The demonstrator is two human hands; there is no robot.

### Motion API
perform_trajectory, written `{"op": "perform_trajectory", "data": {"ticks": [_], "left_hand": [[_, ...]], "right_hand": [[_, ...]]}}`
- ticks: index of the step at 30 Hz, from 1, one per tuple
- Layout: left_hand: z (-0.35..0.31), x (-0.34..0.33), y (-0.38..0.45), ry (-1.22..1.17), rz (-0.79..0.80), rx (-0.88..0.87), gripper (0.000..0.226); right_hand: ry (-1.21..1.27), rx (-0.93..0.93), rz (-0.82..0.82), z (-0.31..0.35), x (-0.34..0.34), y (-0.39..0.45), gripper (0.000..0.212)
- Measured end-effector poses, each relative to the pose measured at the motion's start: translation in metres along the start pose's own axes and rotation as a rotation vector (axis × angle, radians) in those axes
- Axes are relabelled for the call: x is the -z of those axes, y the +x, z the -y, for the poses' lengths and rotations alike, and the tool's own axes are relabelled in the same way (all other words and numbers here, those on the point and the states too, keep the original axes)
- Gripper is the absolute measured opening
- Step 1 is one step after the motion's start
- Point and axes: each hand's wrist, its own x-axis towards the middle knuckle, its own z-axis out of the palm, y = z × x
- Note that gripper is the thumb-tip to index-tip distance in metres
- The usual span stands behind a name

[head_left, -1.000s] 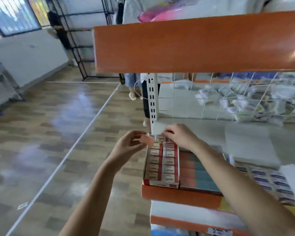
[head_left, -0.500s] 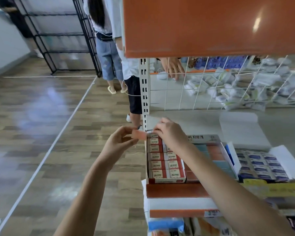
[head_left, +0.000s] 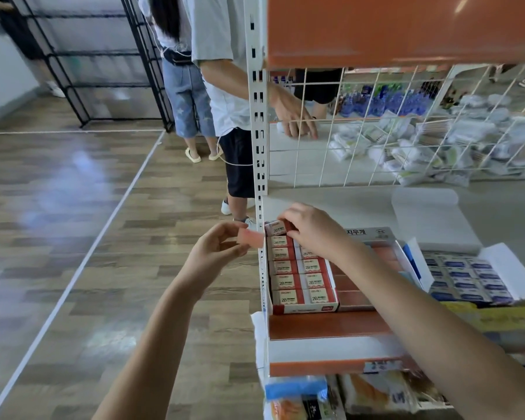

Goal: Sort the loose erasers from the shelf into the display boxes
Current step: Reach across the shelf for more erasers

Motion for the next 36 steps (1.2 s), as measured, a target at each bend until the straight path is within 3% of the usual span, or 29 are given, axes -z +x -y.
{"op": "perform_trajectory", "data": {"ticks": [4, 11, 20, 28, 33, 36], "left_hand": [[0.002, -0.001, 0.003, -0.013, 0.000, 0.015, 0.030], [0.005, -0.004, 0.010, -0.055, -0.002, 0.031, 0.029], [0.008, -0.001, 0.012, -0.071, 0.000, 0.042, 0.030], [0.004, 0.001, 0.012, -0.037, 0.032, 0.040, 0.031], [-0.006, -0.012, 0.017, 0.091, 0.087, -0.004, 0.030], [-0.018, -0.034, 0.026, 0.225, 0.164, -0.067, 0.026]], "right_hand": [[-0.163, 0.086, 0.009, -0.002, 0.003, 0.002, 0.023], [0.004, -0.013, -0.062, -0.006, 0.000, -0.005, 0.031], [-0.007, -0.010, -0.135, -0.001, -0.013, -0.006, 0.036], [-0.022, 0.020, -0.172, -0.002, -0.015, -0.008, 0.019], [-0.011, 0.015, -0.131, -0.005, -0.007, -0.015, 0.024], [0.034, -0.081, -0.192, -0.020, 0.012, -0.034, 0.024]]}}
